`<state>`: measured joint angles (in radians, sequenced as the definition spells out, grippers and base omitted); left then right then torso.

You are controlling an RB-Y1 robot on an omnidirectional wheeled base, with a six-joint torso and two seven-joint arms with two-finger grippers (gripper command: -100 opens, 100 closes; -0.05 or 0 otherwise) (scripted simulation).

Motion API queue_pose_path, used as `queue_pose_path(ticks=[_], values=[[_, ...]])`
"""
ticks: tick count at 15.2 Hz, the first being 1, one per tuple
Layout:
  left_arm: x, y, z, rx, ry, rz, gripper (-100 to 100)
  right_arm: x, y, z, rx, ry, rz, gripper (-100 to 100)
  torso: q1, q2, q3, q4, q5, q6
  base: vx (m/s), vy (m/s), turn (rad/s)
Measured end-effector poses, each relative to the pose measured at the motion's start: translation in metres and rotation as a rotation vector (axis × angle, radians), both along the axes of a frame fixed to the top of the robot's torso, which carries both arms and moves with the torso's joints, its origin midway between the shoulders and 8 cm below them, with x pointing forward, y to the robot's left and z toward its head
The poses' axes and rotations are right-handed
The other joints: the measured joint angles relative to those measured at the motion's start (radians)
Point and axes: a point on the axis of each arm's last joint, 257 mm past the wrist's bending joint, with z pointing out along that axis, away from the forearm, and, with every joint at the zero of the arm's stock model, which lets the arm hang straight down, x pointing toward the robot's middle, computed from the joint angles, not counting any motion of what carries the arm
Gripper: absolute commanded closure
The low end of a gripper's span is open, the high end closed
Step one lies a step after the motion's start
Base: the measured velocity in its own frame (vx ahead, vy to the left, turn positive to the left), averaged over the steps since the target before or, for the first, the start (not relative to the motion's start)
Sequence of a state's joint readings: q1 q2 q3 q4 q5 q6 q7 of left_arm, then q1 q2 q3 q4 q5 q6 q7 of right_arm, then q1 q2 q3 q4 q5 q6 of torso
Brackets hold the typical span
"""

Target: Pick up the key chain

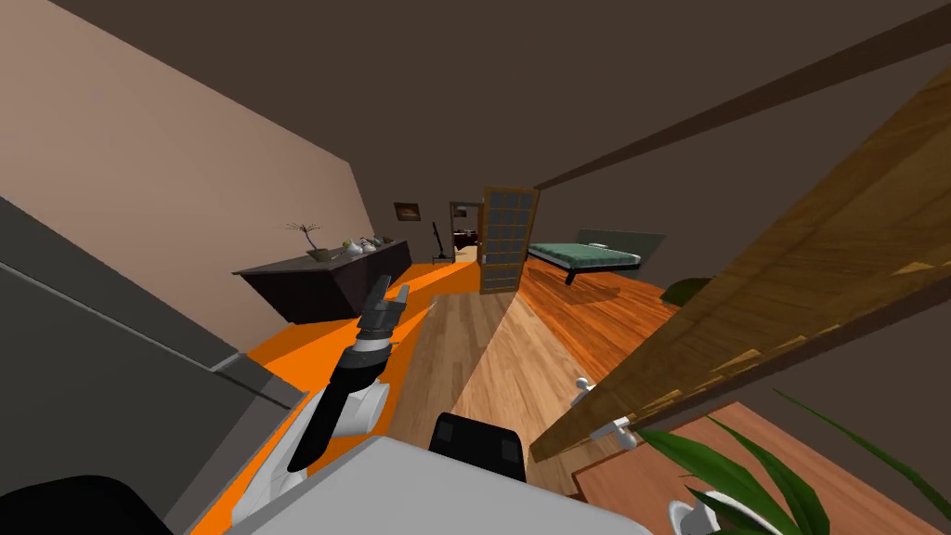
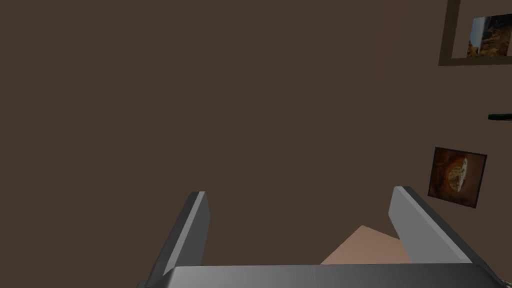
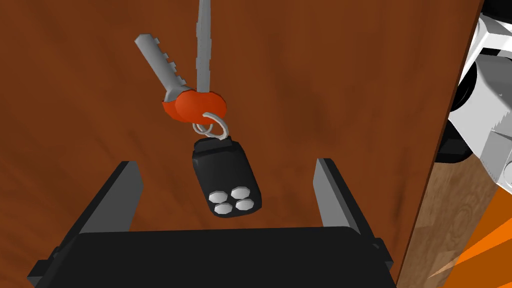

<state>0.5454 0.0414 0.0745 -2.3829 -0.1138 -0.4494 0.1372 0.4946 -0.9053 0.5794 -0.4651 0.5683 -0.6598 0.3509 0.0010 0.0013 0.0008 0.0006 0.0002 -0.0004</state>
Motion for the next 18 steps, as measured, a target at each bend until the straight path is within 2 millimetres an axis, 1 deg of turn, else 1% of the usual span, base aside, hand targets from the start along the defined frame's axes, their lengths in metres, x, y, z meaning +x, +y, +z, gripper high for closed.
queue_pose_path(ticks=[1,2,3,4,5,6,7,9,10,11,12,14,15,16,17,18], values=[[0.0,0.0,0.0,0.0,0.0,0.0,0,-0.008,0.008,-0.002,0.009,0.002,-0.015,-100,0.0,0.001,0.001,0.0,0.0,0.0,-0.084,-0.008,0.315],[0.0,0.0,0.0,0.0,0.0,0.0,0,-0.015,0.013,-0.002,0.008,0.002,-0.034,-100,0.0,0.002,0.001,0.0,0.0,0.001,-0.058,-0.015,0.077],[0.0,0.0,0.0,0.0,0.0,0.0,0,-0.017,0.012,-0.002,0.001,-0.002,-0.051,-100,-0.001,0.001,0.001,0.0,0.0,0.001,-0.03,-0.008,-0.018],[0.0,0.0,0.0,0.0,0.0,0.0,0,-0.017,0.01,-0.002,-0.003,-0.005,-0.06,-100,-0.001,0.0,0.0,0.0,0.0,0.001,-0.041,0.001,0.22],[0.0,0.0,0.0,0.0,0.0,0.0,0,-0.027,0.013,-0.004,-0.003,-0.001,-0.08,-100,0.0,0.0,0.0,0.0,0.0,0.0,-0.054,0.001,0.32],[0.0,0.0,0.0,0.0,0.0,0.0,0,-0.032,0.017,-0.004,0.0,-0.002,-0.093,-100,0.0,0.0,0.0,0.0,0.0,0.0,-0.068,0.005,0.41],[0.0,0.0,0.0,0.0,0.0,0.0,0,-0.041,0.025,-0.003,0.007,0.0,-0.108,-100,0.0,0.001,0.0,0.0,0.0,0.0,-0.08,0.001,0.342],[0.0,0.0,0.0,0.0,0.0,0.0,0,-0.049,0.026,-0.005,-0.006,-0.002,-0.148,-100,-0.001,0.001,0.001,0.0,0.0,0.001,-0.066,0.0,0.194],[0.0,0.0,0.0,0.0,0.0,0.0,0,-0.059,0.03,-0.007,-0.008,0.004,-0.173,-100,0.0,0.001,0.001,0.0,0.0,0.001,-0.07,0.003,0.27],[0.0,0.0,0.0,0.0,0.0,0.0,0,-0.065,0.033,-0.006,-0.006,0.002,-0.186,-100,0.0,0.002,0.001,0.0,0.0,0.001,-0.055,-0.002,0.128],[0.0,0.0,0.0,0.0,0.0,0.0,0,-0.066,0.033,-0.005,-0.009,-0.002,-0.196,-100,-0.001,0.001,0.001,0.0,0.0,0.001,-0.062,0.009,0.318],[0.0,0.0,0.0,0.0,0.0,0.0,0,-0.08,0.039,-0.006,-0.017,0.003,-0.24,-100,0.0,0.001,0.001,0.0,0.0,0.0,-0.058,0.005,0.219],[0.0,0.0,0.0,0.0,0.0,0.0,0,-0.083,0.039,-0.005,-0.021,0.001,-0.249,-100,-0.001,0.001,0.0,0.0,0.0,0.001,-0.027,-0.003,-0.017],[0.0,0.0,0.0,0.0,0.0,0.0,0,-0.083,0.038,-0.004,-0.024,-0.001,-0.254,-100,-0.001,0.0,0.0,0.0,0.0,0.001,-0.044,0.005,0.32],[0.0,0.0,0.0,0.0,0.0,0.0,0,-0.093,0.043,-0.005,-0.028,0.004,-0.278,-100,-0.001,0.0,0.0,0.0,0.0,0.0,-0.055,0.003,0.353],[0.0,0.0,0.0,0.0,0.0,0.0,0,-0.099,0.045,-0.004,-0.031,0.005,-0.293,-100,-0.001,0.0,0.0,0.0,0.0,0.0,-0.041,-0.002,0.09]])
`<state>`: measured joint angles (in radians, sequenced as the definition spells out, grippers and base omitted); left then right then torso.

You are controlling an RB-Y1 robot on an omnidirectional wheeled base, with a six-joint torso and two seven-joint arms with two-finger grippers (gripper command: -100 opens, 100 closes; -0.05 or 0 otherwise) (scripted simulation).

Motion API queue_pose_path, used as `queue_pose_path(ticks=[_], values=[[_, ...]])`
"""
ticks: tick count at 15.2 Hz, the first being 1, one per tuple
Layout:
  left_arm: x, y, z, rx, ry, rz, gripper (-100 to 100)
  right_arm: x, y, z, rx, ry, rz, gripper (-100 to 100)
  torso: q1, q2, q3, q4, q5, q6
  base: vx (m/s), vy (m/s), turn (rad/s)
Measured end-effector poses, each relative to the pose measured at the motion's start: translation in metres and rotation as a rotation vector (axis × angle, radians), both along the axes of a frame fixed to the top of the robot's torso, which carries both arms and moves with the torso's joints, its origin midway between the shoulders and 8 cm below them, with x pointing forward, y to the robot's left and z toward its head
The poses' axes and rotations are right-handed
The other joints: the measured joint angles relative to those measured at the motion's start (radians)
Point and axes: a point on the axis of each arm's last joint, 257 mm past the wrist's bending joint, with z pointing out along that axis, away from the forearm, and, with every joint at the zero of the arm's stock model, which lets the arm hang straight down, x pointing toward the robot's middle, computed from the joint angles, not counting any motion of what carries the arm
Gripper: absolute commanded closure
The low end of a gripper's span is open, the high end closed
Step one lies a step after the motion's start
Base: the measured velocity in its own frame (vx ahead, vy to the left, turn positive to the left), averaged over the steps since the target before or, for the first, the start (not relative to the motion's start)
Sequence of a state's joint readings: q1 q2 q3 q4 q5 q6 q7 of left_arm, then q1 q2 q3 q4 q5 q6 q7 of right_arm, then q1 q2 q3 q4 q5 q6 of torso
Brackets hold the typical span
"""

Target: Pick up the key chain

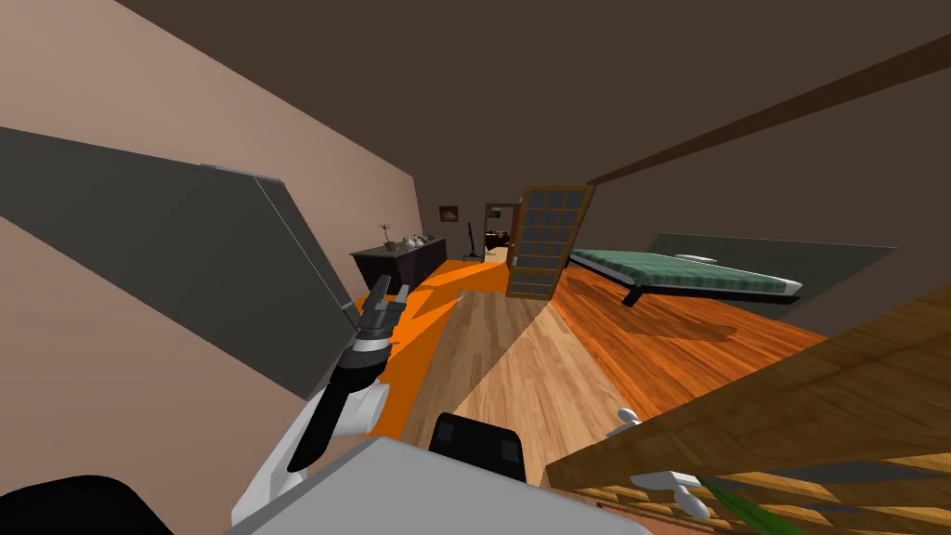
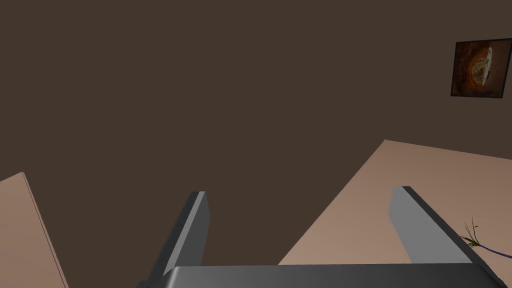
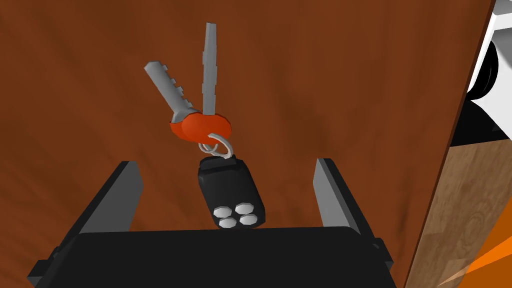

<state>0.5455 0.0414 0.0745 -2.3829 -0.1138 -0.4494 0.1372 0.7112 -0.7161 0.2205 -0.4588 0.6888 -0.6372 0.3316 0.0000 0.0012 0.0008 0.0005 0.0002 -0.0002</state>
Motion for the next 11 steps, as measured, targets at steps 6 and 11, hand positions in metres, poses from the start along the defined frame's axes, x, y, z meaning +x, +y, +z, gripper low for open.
queue_pose_path(ticks=[6,11], values=[[0.0,0.0,0.0,0.0,0.0,0.0,0,-0.002,-0.001,0.002,-0.005,-0.002,-0.013,100,-0.001,-0.003,-0.002,-0.001,0.0,0.001,-0.005,0.0,-0.011],[0.0,0.0,0.0,0.0,0.001,0.001,0,0.023,-0.013,0.001,-0.003,-0.016,0.04,100,-0.002,-0.007,-0.004,-0.002,-0.003,0.004,0.05,-0.005,-0.288]])
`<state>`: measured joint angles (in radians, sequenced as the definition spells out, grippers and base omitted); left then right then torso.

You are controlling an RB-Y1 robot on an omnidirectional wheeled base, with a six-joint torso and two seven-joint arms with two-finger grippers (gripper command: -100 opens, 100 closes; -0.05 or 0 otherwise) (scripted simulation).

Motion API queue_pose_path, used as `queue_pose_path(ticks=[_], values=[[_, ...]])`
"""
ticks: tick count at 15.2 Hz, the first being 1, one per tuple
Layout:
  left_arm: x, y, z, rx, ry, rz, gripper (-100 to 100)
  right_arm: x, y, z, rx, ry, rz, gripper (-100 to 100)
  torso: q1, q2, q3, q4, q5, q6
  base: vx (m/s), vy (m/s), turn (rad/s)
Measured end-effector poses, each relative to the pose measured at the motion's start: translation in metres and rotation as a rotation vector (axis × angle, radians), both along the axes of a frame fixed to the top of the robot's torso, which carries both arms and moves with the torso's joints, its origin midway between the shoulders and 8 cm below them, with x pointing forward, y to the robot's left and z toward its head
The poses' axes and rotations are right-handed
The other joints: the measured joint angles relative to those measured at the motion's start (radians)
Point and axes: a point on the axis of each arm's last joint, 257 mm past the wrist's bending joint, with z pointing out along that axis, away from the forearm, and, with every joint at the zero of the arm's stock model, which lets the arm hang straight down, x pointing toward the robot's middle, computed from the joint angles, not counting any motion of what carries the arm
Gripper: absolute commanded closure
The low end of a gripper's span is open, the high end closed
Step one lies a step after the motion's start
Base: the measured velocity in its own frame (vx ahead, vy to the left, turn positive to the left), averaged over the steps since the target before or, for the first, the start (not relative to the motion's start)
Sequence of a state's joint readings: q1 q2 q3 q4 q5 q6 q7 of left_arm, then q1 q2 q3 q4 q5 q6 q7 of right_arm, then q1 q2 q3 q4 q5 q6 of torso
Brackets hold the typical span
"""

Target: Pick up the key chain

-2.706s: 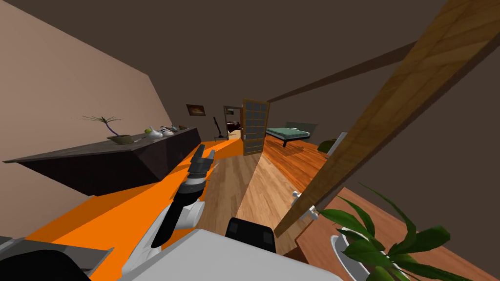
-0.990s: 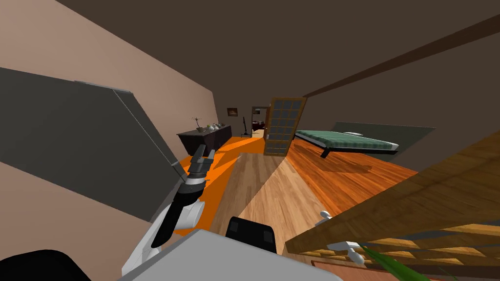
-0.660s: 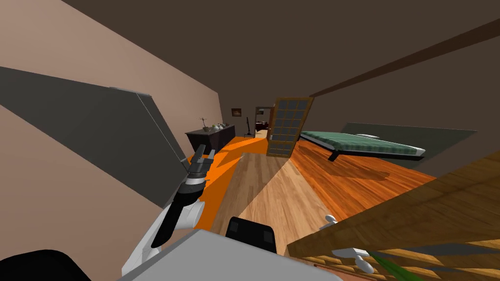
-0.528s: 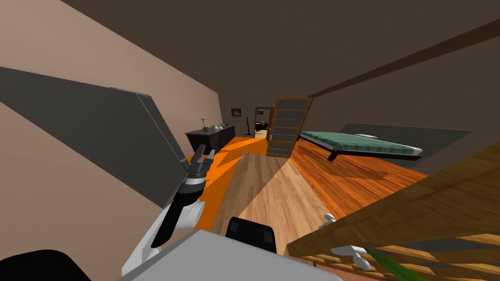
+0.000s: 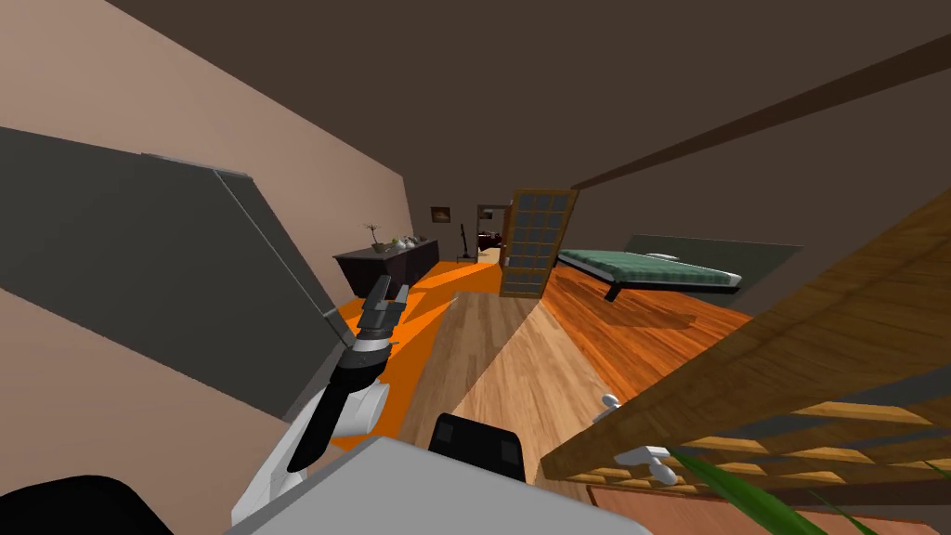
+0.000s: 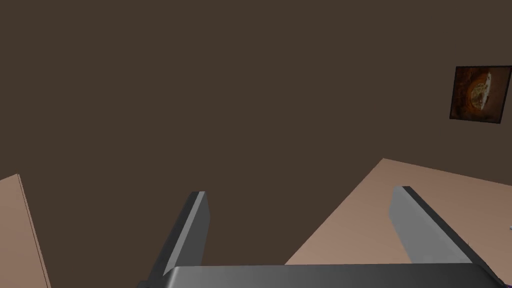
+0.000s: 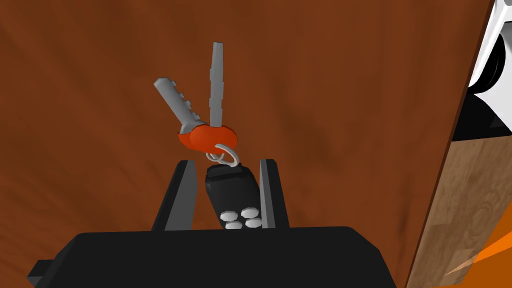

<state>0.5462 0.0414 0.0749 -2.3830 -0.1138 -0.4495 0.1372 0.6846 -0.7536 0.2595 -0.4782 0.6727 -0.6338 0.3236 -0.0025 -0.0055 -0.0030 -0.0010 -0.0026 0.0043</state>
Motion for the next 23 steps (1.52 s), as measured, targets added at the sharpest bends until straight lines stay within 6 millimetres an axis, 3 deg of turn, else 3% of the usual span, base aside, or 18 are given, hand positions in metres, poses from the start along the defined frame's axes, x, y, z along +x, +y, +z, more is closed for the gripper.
queue_pose_path(ticks=[16,18,20,23], values=[[0.0,0.0,0.0,0.0,0.0,0.0,0,0.087,-0.039,0.004,0.021,0.002,0.26,100,-0.002,0.0,0.0,0.0,-0.002,0.0,0.062,0.003,-0.225],[0.0,0.0,0.0,0.0,0.0,0.0,0,0.087,-0.04,0.006,0.026,0.009,0.277,100,-0.002,0.002,0.001,0.001,-0.002,-0.002,0.034,0.004,-0.128],[0.0,0.0,0.0,0.0,0.0,0.0,0,0.1,-0.049,0.008,0.017,0.007,0.305,100,-0.002,0.001,0.001,0.0,-0.002,0.0,0.048,0.01,-0.221],[0.0,0.0,0.0,0.0,0.0,0.0,0,0.1,-0.05,0.011,0.021,0.015,0.322,100,-0.002,0.003,0.002,0.001,-0.002,-0.002,0.019,0.006,-0.076]])
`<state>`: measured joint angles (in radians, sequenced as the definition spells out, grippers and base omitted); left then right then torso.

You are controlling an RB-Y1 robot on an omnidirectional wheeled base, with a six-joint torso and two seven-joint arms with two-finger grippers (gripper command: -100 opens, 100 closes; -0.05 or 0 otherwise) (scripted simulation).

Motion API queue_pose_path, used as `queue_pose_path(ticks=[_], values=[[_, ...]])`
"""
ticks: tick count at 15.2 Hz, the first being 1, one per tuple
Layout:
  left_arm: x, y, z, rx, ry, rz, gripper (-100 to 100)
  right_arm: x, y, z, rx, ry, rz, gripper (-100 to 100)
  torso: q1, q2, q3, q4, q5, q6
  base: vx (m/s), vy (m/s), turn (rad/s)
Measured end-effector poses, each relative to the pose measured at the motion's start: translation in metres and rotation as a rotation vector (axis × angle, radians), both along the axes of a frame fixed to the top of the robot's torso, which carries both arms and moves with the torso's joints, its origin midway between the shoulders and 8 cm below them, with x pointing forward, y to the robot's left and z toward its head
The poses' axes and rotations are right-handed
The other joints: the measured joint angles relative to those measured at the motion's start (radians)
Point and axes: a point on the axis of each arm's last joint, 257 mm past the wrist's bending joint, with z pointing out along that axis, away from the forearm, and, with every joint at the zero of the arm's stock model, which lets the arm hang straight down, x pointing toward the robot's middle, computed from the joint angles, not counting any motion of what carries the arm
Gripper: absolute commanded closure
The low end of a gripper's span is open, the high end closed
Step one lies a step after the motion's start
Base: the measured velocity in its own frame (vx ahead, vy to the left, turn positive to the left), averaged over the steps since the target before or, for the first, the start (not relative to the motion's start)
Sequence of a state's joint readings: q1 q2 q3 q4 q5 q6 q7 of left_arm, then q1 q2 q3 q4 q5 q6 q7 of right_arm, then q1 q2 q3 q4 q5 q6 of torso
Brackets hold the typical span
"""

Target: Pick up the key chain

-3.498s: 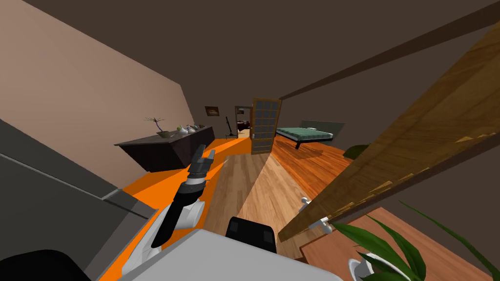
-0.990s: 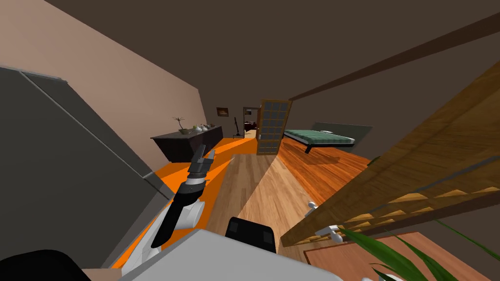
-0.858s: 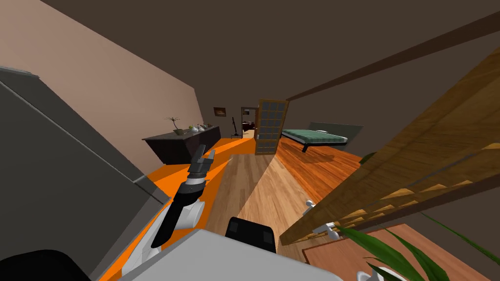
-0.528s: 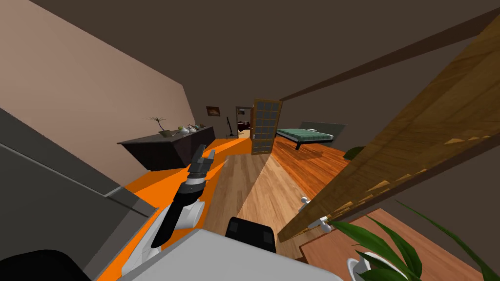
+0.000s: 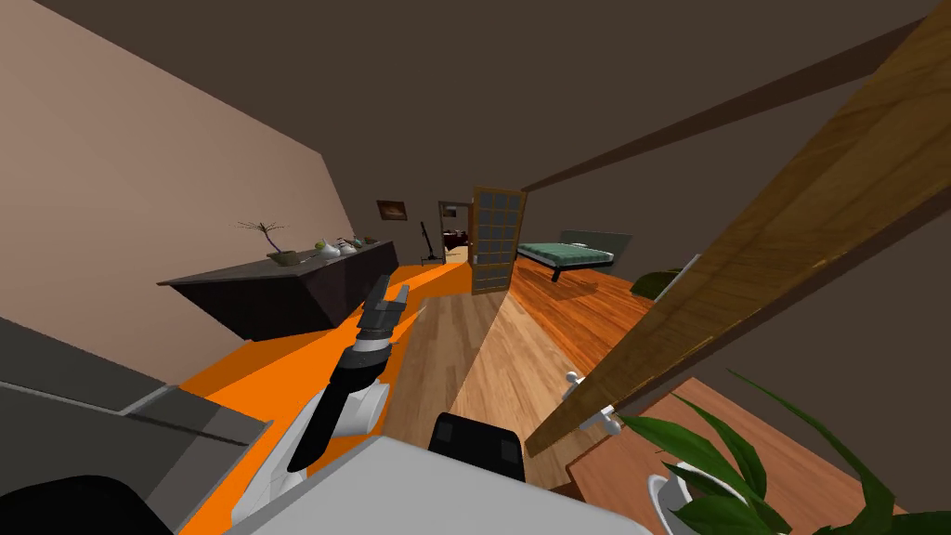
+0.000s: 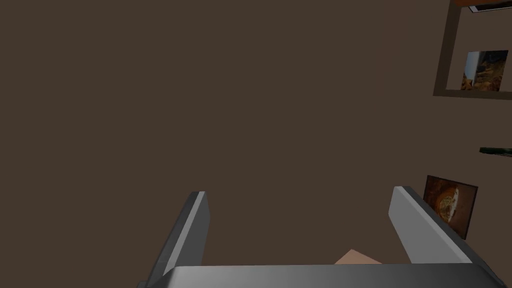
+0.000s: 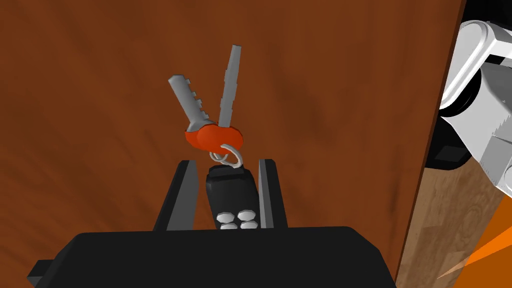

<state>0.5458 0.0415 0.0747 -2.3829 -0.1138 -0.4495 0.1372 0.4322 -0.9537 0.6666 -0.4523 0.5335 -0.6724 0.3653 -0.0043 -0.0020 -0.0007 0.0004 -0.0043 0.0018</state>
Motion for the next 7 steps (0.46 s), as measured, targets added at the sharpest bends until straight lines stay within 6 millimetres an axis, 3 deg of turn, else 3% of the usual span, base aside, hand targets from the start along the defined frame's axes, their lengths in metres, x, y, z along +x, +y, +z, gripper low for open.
queue_pose_path(ticks=[4,7], values=[[0.0,0.0,0.0,0.0,0.0,0.0,0,0.021,-0.013,0.008,-0.01,-0.002,0.051,100,0.0,-0.002,-0.001,-0.001,0.001,0.002,0.055,0.013,-0.267],[0.0,0.0,0.0,0.0,0.0,0.0,0,0.026,-0.019,0.011,-0.016,0.008,0.08,100,0.001,-0.001,-0.001,0.0,0.0,0.0,0.028,0.013,-0.035]])
